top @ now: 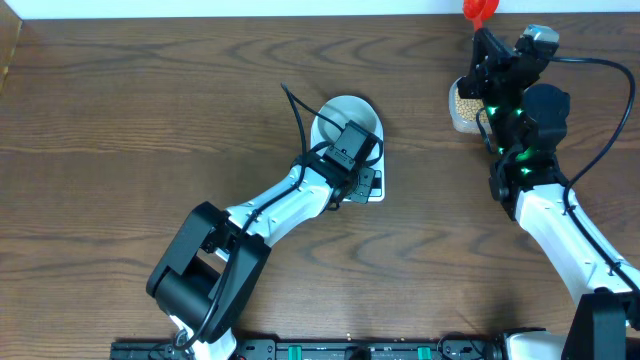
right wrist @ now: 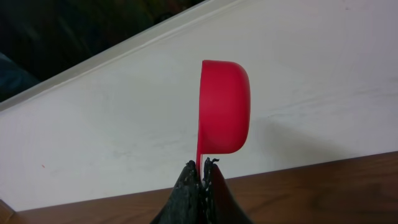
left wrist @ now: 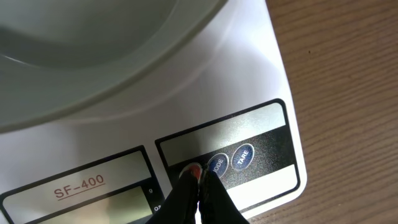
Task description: Scoop item into bowl and weigh 50g on scale
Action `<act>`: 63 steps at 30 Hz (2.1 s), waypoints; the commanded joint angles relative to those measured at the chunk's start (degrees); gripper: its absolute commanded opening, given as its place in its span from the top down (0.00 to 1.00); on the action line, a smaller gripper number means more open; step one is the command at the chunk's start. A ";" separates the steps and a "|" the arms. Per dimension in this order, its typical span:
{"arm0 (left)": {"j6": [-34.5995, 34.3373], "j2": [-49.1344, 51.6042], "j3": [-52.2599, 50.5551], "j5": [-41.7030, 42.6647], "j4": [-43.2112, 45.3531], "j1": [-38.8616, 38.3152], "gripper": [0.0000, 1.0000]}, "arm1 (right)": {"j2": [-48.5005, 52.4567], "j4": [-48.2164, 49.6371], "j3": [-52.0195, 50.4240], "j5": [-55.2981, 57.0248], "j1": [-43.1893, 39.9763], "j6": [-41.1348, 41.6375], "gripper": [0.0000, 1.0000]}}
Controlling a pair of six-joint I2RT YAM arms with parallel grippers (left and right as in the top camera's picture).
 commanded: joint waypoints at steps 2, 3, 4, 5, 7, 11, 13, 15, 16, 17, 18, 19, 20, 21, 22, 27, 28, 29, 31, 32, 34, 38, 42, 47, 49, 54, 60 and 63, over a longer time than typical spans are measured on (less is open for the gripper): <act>-0.26 2.58 0.46 -0.31 0.09 0.35 0.93 | 0.50 0.26 0.76 0.44 -0.22 -0.76 0.99; -0.24 2.95 0.46 -0.33 0.07 0.42 0.93 | 0.50 0.26 0.76 0.44 -0.22 -0.76 0.99; -0.26 3.63 0.46 -0.28 0.04 0.72 0.93 | 0.50 0.15 0.76 0.44 -0.22 -0.76 0.99; -0.26 4.04 0.46 -0.28 0.00 0.94 0.93 | 0.50 0.13 0.76 0.44 -0.22 -0.76 0.99; -0.26 4.59 0.46 0.37 -0.02 1.42 0.93 | 0.50 0.13 0.76 0.44 -0.22 -0.76 0.99; -0.22 3.43 0.50 0.59 -1.07 1.46 0.93 | 0.50 0.13 0.76 0.46 -0.22 -0.76 0.99; -0.22 1.97 0.55 0.61 -2.19 1.46 0.93 | 0.50 0.13 0.76 0.46 -0.22 -0.76 0.99; -0.22 0.61 0.55 0.61 -2.62 1.46 0.93 | 0.50 0.13 0.76 0.46 -0.22 -0.76 0.99; -0.22 0.02 0.55 0.61 -2.64 1.46 0.93 | 0.50 0.13 0.76 0.46 -0.22 -0.76 0.99; -0.20 -0.37 0.55 0.61 -2.64 1.46 0.93 | 0.50 0.13 0.76 0.48 -0.24 -0.76 0.99; -0.17 -0.66 0.55 0.59 -2.64 1.46 0.93 | 0.50 0.13 0.76 0.48 -0.22 -0.76 0.99; 0.04 -0.87 0.55 0.61 -2.62 1.46 0.93 | 0.50 0.15 0.76 0.48 -0.22 -0.76 0.99; 0.09 -0.90 0.55 0.59 -2.60 1.46 0.93 | 0.50 0.13 0.76 0.50 -0.24 -0.76 0.99; 0.24 -0.90 0.55 0.59 -2.51 1.46 0.93 | 0.50 0.15 0.76 0.50 -0.24 -0.76 0.99; 0.61 -0.90 0.55 0.59 -2.34 1.46 0.93 | 0.50 0.17 0.76 0.70 -0.24 -0.76 0.99; 1.97 -0.81 0.55 0.61 -0.92 1.40 0.93 | 0.50 0.15 0.76 0.76 -0.24 -1.40 0.99; 2.14 -0.59 0.52 0.61 -0.70 1.20 0.93 | 0.50 0.15 0.76 0.74 -0.24 -1.86 0.99; 2.14 -0.42 0.52 0.59 -0.55 1.20 0.93 | 0.50 0.15 0.76 0.76 -0.24 -1.86 0.99; 2.12 0.15 0.52 0.61 0.09 1.20 0.93 | 0.50 0.15 0.76 0.74 -0.24 -1.86 0.99; 2.12 0.22 0.52 0.61 0.09 1.20 0.93 | 0.50 0.15 0.76 0.70 -0.24 -1.84 0.99; 2.12 0.37 0.52 0.59 0.09 1.20 0.93 | 0.50 0.13 0.76 0.70 -0.24 -1.86 0.99; 2.10 0.48 0.52 0.57 0.07 1.20 0.93 | 0.50 0.13 0.76 0.70 -0.24 -1.86 0.99; 2.10 0.57 0.52 0.55 0.09 1.22 0.93 | 0.50 0.13 0.76 0.70 -0.22 -1.84 0.99; 2.05 0.94 0.50 -0.94 0.11 1.22 0.93 | 0.50 0.13 0.76 0.68 -0.22 -1.84 0.99; 2.08 1.22 0.50 -0.94 0.22 1.27 0.93 | 0.50 0.11 0.76 0.68 -0.22 -1.84 0.99; 2.12 1.77 0.50 -0.92 0.52 1.60 0.93 | 0.50 0.11 0.76 0.68 -0.22 -1.84 0.99; 2.16 2.36 0.48 -0.92 0.52 1.60 0.93 | 0.50 0.11 0.76 0.66 -0.22 -1.84 0.99; 2.16 2.82 0.48 -0.92 0.50 1.60 0.93 | 0.50 0.11 0.76 0.66 -0.22 -1.84 0.99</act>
